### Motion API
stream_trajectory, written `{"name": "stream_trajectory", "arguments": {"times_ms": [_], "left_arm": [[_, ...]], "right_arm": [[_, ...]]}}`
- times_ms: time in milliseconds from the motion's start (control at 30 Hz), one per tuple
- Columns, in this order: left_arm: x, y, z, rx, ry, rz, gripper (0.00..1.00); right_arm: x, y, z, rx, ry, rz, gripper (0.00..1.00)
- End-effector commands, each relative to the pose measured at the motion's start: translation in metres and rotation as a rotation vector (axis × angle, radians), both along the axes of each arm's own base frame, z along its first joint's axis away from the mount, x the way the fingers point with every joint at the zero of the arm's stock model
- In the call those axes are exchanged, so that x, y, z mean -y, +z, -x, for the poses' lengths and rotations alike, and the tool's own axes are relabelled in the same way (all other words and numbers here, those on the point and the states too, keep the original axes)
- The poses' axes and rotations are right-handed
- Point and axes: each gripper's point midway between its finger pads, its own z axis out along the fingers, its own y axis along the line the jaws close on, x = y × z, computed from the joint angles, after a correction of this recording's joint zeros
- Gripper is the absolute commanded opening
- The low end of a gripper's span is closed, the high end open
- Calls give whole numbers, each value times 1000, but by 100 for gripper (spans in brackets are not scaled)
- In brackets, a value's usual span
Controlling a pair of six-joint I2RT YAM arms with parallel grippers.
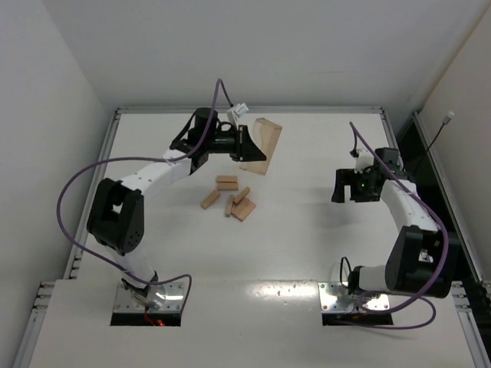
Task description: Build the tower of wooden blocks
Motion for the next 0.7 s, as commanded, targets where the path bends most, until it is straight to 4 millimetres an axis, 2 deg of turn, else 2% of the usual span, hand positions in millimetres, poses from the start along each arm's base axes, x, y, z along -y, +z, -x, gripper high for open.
{"name": "stream_trajectory", "arguments": {"times_ms": [0,33,100,167,200,233,267,333,367,400,500,567,600,633,667], "left_arm": [[-89,-78,-17,183,118,-565,0],[-105,-85,-28,174,180,-610,0],[-142,-82,-47,157,308,-662,0],[-193,-78,-71,171,504,-785,0],[-210,-79,-77,165,557,-820,0],[-236,-77,-87,176,652,-898,0],[-263,-67,-98,182,726,-921,0],[-297,-73,-106,133,790,-981,0],[-313,-71,-118,117,827,-994,0],[-342,-71,-124,96,886,-1016,0],[-381,-68,-148,83,956,-1056,0],[-397,-77,-154,48,941,-1119,0],[-404,-68,-167,62,963,-1112,0],[-417,-91,-174,12,947,-1131,0],[-424,-100,-174,-30,935,-1146,0]], "right_arm": [[7,29,-16,122,-2,85,86],[5,31,-16,131,3,98,86],[10,40,-16,157,-11,144,86],[10,42,-17,163,-9,180,86],[12,45,-17,174,-8,196,86],[10,48,-17,184,-4,204,86],[7,48,-17,185,7,203,86],[4,50,-17,195,15,203,86],[4,50,-17,195,15,203,86],[1,50,-17,196,24,202,86],[1,51,-19,205,24,203,86],[-3,55,-21,216,37,195,86],[-3,55,-21,216,37,195,86],[-3,55,-21,216,37,195,86],[-3,55,-21,216,37,195,86]]}}
